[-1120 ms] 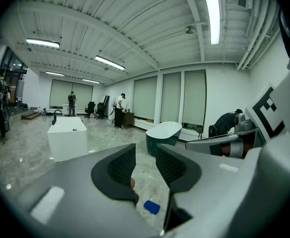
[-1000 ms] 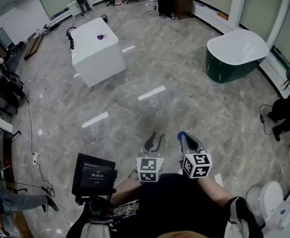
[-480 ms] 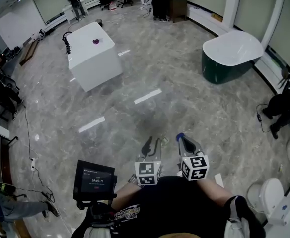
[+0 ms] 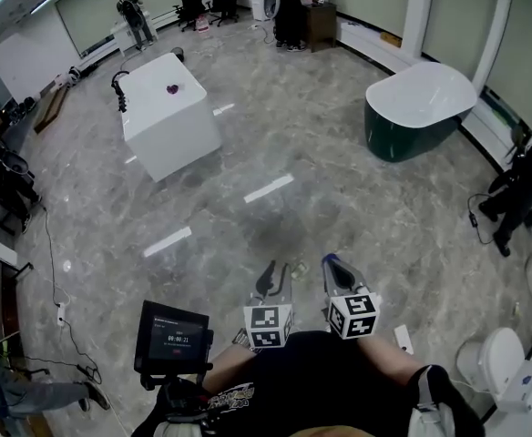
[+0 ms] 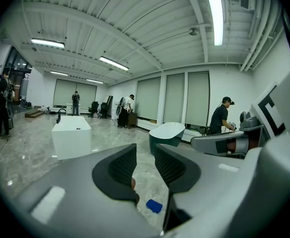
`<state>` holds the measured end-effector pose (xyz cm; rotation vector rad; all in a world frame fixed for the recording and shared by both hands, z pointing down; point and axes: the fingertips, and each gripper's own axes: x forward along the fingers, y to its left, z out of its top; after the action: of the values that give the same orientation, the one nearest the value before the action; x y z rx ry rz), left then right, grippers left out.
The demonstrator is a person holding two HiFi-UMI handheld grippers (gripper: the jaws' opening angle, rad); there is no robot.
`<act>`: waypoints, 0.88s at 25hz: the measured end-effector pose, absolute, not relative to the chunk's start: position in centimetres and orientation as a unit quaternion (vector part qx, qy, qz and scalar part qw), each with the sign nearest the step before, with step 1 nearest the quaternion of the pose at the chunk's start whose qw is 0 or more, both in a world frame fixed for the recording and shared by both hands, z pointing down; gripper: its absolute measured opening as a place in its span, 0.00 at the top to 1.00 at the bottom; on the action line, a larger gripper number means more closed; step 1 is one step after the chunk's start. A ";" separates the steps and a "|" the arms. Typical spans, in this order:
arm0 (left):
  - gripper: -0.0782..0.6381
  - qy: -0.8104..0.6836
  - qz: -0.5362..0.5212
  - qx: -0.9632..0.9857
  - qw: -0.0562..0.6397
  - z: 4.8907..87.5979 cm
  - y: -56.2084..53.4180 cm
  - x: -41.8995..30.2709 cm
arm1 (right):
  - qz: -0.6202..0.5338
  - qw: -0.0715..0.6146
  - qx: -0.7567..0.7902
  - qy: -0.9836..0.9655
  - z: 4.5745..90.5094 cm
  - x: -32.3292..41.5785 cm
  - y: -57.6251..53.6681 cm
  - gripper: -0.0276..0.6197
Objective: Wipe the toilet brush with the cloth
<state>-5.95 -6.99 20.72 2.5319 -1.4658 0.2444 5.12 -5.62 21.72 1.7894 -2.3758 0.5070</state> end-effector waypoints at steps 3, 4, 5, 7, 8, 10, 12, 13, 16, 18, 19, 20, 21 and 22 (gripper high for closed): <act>0.73 -0.492 0.088 0.860 0.101 20.7 -6.8 -5.6 | 0.174 0.057 0.596 -0.782 21.7 5.6 -5.3 0.95; 0.73 -0.490 0.089 0.861 0.101 20.6 -6.8 -5.5 | 0.176 0.055 0.598 -0.780 21.7 5.7 -5.3 0.95; 0.73 -0.488 0.090 0.862 0.100 20.6 -6.7 -5.4 | 0.177 0.054 0.599 -0.779 21.7 5.8 -5.2 0.95; 0.73 -0.486 0.091 0.864 0.098 20.6 -6.6 -5.3 | 0.179 0.052 0.600 -0.778 21.7 5.8 -5.1 0.95; 0.73 -0.486 0.091 0.864 0.097 20.5 -6.6 -5.3 | 0.178 0.052 0.600 -0.778 21.7 5.8 -5.2 0.95; 0.73 -0.488 0.090 0.863 0.096 20.4 -6.8 -5.4 | 0.178 0.051 0.598 -0.780 21.6 5.8 -5.4 0.95; 0.73 -0.490 0.090 0.861 0.097 20.4 -6.8 -5.4 | 0.178 0.051 0.596 -0.782 21.6 5.8 -5.4 0.95; 0.73 -0.491 0.091 0.861 0.097 20.5 -6.7 -5.2 | 0.178 0.052 0.594 -0.783 21.7 5.9 -5.4 0.95; 0.73 -0.491 0.094 0.861 0.093 20.6 -6.3 -5.0 | 0.178 0.052 0.590 -0.786 21.7 5.9 -5.1 0.95; 0.73 -0.493 0.094 0.860 0.092 20.5 -6.2 -5.2 | 0.176 0.051 0.590 -0.787 21.6 5.8 -5.0 0.95; 0.73 -0.494 0.092 0.859 0.092 20.4 -6.2 -5.4 | 0.175 0.051 0.589 -0.787 21.5 5.7 -5.0 0.95; 0.73 -0.496 0.090 0.859 0.092 20.3 -6.2 -5.5 | 0.174 0.051 0.588 -0.788 21.4 5.6 -5.0 0.95; 0.73 -0.498 0.088 0.858 0.092 20.2 -6.3 -5.7 | 0.173 0.051 0.588 -0.789 21.4 5.5 -5.0 0.95; 0.73 -0.499 0.087 0.857 0.092 20.3 -6.3 -5.8 | 0.172 0.052 0.587 -0.789 21.5 5.5 -5.0 0.95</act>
<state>-5.81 -6.25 20.27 2.5457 -1.4830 0.2581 5.45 -4.99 21.50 1.7860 -2.4013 0.5243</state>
